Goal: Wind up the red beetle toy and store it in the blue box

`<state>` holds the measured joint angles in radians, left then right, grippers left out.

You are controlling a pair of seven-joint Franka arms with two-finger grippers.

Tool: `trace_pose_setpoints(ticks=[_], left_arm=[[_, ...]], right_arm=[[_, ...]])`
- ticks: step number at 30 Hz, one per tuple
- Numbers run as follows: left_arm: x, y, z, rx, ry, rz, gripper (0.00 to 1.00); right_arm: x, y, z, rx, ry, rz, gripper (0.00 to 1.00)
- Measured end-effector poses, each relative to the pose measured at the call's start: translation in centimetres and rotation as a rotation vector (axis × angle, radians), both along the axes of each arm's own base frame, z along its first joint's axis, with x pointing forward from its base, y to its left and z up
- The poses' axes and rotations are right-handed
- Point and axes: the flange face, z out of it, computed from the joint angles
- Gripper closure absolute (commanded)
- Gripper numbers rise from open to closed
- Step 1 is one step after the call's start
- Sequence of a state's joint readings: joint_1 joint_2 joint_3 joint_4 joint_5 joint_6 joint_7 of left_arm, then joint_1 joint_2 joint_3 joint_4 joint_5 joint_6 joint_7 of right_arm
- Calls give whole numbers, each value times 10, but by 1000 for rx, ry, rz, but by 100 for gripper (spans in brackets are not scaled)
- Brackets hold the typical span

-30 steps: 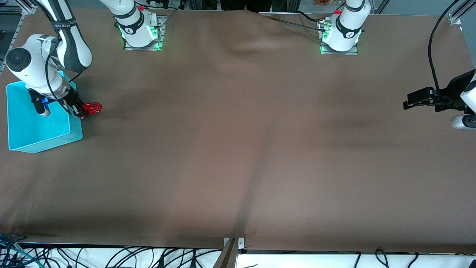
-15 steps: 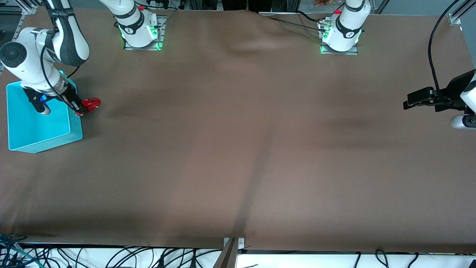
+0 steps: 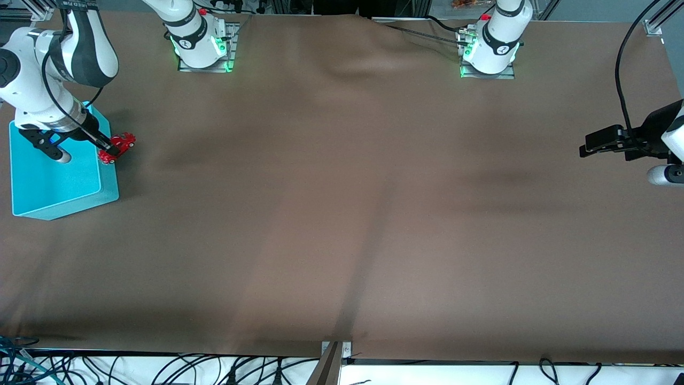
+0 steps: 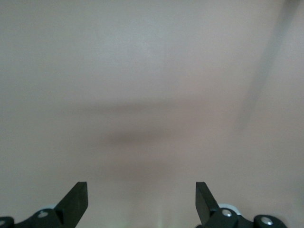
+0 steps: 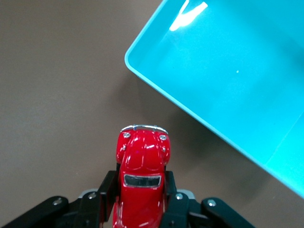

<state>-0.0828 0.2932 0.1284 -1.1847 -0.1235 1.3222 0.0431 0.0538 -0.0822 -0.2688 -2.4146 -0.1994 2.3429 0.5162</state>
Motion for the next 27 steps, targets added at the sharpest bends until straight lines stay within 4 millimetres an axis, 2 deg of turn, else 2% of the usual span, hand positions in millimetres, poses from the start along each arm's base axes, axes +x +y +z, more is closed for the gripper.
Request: trace_pose_setpoints(ticks=[11, 27], left_arm=[[0, 0, 0, 0, 0, 0, 0], [0, 0, 0, 0, 0, 0, 0]], right_arm=[[-4, -13, 13, -7, 13, 190, 100], [-16, -58, 30, 4, 69, 355, 100]])
